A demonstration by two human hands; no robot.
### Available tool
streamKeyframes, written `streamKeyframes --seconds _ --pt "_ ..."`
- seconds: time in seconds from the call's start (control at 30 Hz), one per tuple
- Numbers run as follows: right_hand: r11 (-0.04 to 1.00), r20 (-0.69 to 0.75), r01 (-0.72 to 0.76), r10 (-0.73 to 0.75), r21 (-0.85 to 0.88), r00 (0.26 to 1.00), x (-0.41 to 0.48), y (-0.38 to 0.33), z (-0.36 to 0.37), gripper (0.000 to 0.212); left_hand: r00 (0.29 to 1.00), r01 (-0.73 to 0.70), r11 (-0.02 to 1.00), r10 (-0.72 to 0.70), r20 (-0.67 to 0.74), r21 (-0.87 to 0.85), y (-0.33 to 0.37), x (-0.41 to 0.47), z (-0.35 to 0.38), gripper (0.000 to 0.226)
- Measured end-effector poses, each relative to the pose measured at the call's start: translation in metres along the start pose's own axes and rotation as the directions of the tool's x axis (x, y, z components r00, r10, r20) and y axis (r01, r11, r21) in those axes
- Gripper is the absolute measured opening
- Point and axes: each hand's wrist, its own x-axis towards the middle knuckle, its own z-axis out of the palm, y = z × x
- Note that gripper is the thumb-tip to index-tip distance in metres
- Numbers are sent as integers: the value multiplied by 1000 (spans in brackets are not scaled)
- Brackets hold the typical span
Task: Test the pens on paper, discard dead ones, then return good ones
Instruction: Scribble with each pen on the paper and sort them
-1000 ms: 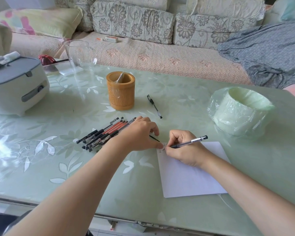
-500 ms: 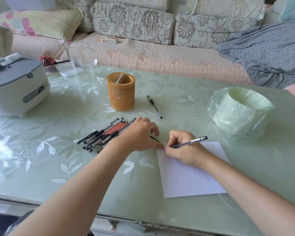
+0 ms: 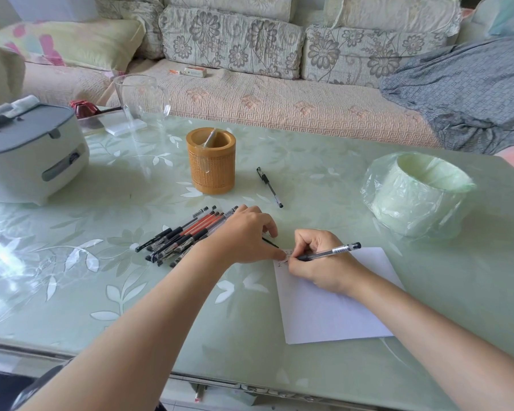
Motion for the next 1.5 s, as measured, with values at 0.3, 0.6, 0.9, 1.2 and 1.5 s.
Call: streamKeyframes --seconds 0.3,0.6,0.9,1.2,1.5 --pt "999 26 -21 20 38 999 0 -1 0 25 1000 5 1000 -5 0 0 0 -1 -1 47" --pt "1000 16 -7 6 4 1000 0 -1 1 21 1000 11 1000 -11 -5 2 0 -2 0 46" --pt "999 53 -15 14 33 999 0 0 0 25 1000 12 1000 -12 4 6 1 -2 -1 49" --pt "998 47 -24 21 51 999 0 -2 2 27 1000 24 1000 -24 -2 9 -1 0 1 47" --pt "981 -21 -31 36 194 999 1 -2 -2 21 1000 22 1000 -22 -9 6 -3 -1 2 45"
